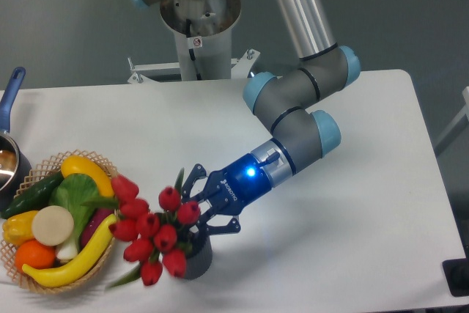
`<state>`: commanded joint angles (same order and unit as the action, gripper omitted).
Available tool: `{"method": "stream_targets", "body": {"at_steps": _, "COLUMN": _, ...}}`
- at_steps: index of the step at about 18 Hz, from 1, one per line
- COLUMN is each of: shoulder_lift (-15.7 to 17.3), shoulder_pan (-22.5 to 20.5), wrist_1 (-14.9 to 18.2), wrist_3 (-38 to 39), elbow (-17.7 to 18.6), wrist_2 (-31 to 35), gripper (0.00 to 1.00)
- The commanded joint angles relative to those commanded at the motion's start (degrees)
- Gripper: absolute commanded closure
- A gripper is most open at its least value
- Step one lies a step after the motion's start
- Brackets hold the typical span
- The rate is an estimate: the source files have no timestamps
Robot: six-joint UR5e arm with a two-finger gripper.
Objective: Insert the flowers into the vase
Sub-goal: 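Lower the tulip stems into the vase opening, then open the gripper and release the tulips in the vase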
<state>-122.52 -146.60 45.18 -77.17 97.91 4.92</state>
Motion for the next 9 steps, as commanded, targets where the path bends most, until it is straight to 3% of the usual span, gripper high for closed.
{"method": "stream_targets", "body": {"at_steps": 3, "shoulder_lift": 0.09, "shoulder_pan": 0.00, "wrist_1": -0.09, "wrist_3": -0.09, "elbow": -0.09, "wrist_2": 0.00, "gripper": 0.33}}
{"method": "stream_targets", "body": {"at_steps": 6, "shoulder_lift": 0.26, "shoulder_pan": -0.17, "wrist_1": -0.09, "wrist_3": -0.09, "elbow": -0.09, "wrist_2": 0.00, "gripper": 0.02}}
{"method": "stream_targets", "body": {"at_steps": 9, "shoulder_lift": 0.61, "shoulder_pan": -1.58, "wrist_1": -0.09, "wrist_3": -0.09, "elbow": 0.26, "wrist_2": 0.00, "gripper": 0.00}}
